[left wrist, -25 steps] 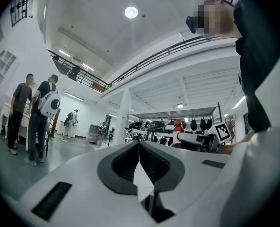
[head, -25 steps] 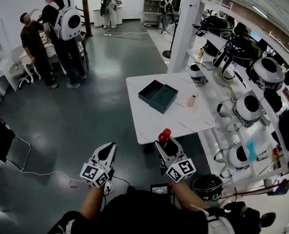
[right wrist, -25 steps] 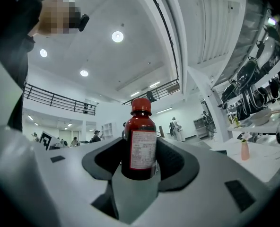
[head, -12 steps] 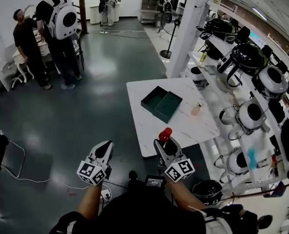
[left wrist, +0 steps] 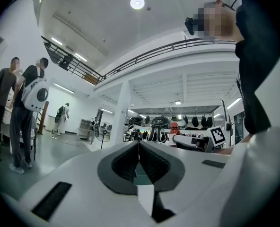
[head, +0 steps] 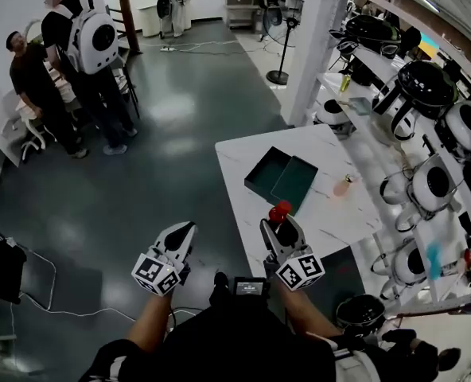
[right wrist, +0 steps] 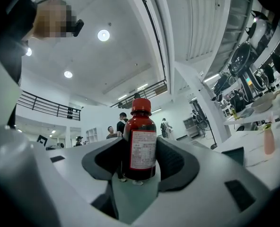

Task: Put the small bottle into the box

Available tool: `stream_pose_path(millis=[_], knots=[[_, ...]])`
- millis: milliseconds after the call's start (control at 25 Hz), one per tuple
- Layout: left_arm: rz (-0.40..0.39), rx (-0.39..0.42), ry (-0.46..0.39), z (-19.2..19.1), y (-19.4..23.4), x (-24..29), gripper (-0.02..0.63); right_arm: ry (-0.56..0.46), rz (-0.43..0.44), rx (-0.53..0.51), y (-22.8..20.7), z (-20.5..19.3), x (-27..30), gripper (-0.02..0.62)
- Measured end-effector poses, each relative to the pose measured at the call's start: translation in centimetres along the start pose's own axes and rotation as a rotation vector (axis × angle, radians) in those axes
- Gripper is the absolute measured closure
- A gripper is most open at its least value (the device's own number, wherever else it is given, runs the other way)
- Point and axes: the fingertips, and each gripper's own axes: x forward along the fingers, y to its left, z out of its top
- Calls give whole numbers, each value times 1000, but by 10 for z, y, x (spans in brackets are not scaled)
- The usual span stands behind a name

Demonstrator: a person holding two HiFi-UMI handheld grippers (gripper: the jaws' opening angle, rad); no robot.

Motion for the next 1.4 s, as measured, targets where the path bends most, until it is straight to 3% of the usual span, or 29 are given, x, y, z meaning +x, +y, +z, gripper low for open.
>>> stream_pose_path(millis=[280,560,760,1400], knots=[[-28,-7,32,14,84,60,589,-11,-15,11,-33,-3,94,360],[-75,-18,1,33,133,114,589,-16,-47,-3,-53,2,151,360],[-131,-42,18,24,167,147,589,-38,-97,-10,-65,0,172,360],[-547,-142,105,3,275,311,589,-46,-548,-1,-132,-15,250,360]])
